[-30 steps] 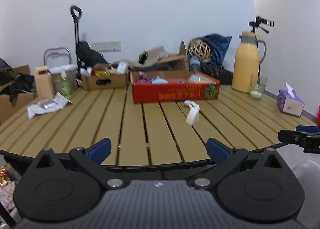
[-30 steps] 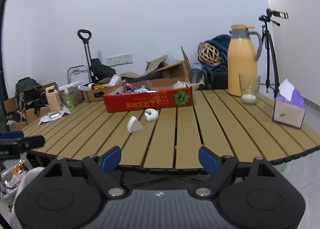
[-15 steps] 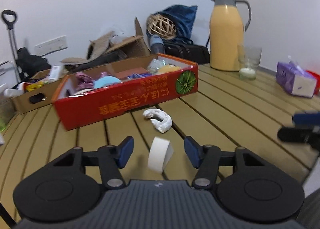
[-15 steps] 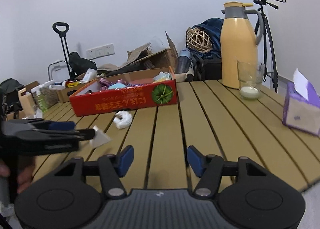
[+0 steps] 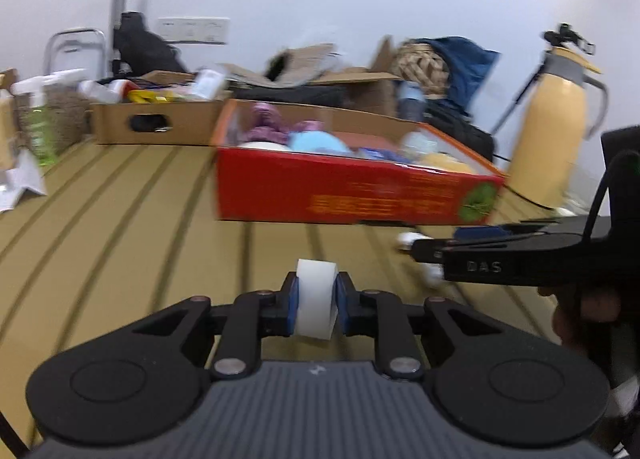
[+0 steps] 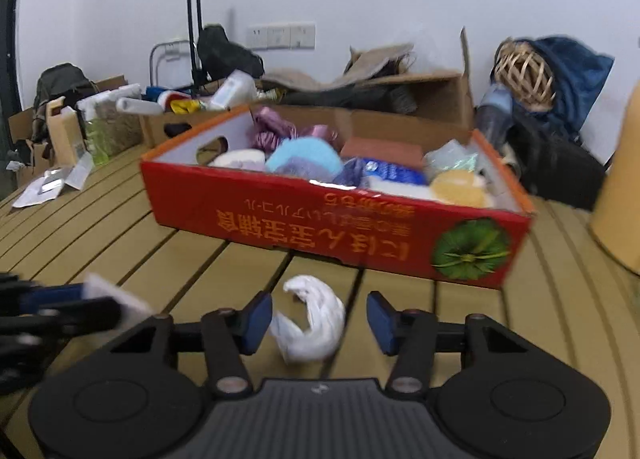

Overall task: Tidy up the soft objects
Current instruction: 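Grasp the white tape roll with the left gripper while the right gripper grasps the white tissue, then carry the tape roll in the left gripper while the right gripper carries the tissue into the box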

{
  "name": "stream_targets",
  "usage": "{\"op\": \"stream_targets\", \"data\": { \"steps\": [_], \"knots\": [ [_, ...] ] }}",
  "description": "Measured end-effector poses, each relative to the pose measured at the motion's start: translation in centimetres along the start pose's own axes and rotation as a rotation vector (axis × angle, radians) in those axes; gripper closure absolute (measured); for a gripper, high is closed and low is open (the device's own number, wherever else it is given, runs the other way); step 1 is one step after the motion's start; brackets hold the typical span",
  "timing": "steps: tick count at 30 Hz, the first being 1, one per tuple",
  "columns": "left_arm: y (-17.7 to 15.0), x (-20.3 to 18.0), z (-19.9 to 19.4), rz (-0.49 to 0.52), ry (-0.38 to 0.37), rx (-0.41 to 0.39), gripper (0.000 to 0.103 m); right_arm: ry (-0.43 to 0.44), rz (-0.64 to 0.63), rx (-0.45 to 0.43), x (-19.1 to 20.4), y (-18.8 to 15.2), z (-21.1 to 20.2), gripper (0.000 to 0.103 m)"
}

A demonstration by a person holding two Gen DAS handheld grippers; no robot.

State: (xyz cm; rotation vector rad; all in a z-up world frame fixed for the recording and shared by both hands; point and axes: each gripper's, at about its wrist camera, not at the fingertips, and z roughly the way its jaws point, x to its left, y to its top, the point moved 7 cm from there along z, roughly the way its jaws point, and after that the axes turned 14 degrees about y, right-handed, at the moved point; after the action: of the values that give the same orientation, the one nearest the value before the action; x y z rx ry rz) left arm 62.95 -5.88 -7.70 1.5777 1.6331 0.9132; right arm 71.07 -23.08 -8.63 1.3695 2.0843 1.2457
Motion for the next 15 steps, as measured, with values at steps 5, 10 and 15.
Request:
{"op": "stream_targets", "data": {
  "steps": [5, 10, 15],
  "knots": [
    [0.4, 1.1, -0.6, -0.031, -0.038, 0.001, 0.083, -0.007, 0.032, 0.020, -0.3, -0.6, 0.9, 0.066],
    [0.5, 1.1, -0.8, -0.043, -0.043, -0.004, 0.083, -0.035, 0.011, -0.003, 0.1, -1.4, -0.1, 0.090],
    [0.1, 1.6, -1.0, -0.076, 0.014, -0.021, 0.083, -0.075, 0.013, -0.121, 1.0, -1.6, -5.3, 0.090]
  ]
}}
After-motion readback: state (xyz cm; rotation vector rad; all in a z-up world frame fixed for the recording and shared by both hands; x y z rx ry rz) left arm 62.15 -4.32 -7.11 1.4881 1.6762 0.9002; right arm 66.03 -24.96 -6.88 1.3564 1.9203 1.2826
